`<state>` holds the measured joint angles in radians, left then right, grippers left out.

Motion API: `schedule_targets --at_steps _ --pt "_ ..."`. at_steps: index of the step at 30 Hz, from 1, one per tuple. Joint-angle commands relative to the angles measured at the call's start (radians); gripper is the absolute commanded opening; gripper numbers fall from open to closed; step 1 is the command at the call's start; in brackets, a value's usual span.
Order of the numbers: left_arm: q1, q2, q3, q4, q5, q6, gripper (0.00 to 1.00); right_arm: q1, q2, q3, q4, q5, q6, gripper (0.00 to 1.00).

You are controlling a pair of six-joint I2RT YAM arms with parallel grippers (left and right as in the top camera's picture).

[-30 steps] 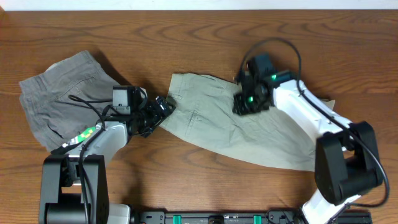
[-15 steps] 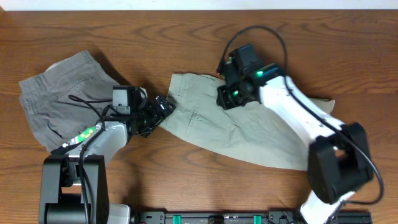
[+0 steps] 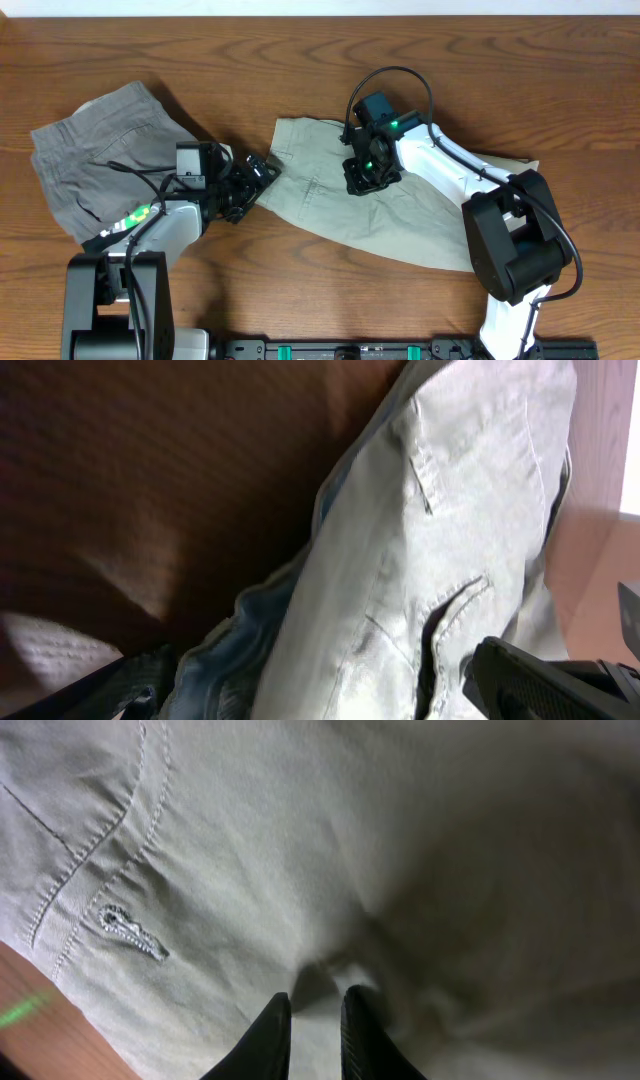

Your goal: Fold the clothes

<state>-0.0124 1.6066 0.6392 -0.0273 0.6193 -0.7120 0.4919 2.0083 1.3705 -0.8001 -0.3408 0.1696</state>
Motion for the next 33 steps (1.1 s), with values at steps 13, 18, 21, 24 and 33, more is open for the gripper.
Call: schedule_targets --at_steps 13,18,21,24,33 --pt "-0.007 0.126 -0.195 -0.144 -0.109 -0.104 0.98 0.004 0.006 -0.004 -0.021 0.004 -0.022 0.17" --pt "-0.007 0.126 -0.195 -0.207 -0.083 -0.128 0.98 0.004 0.006 -0.004 -0.023 0.005 -0.022 0.17" --pt "-0.007 0.126 -0.195 -0.226 -0.081 -0.132 0.98 0.004 0.006 -0.004 -0.023 0.005 -0.022 0.17" --pt "-0.007 0.126 -0.195 -0.184 -0.090 -0.132 0.99 0.004 0.006 -0.004 -0.023 0.005 -0.022 0.17" --pt "-0.007 0.126 -0.195 0.026 -0.218 -0.132 0.98 0.004 0.006 -0.004 -0.027 0.005 -0.022 0.17"
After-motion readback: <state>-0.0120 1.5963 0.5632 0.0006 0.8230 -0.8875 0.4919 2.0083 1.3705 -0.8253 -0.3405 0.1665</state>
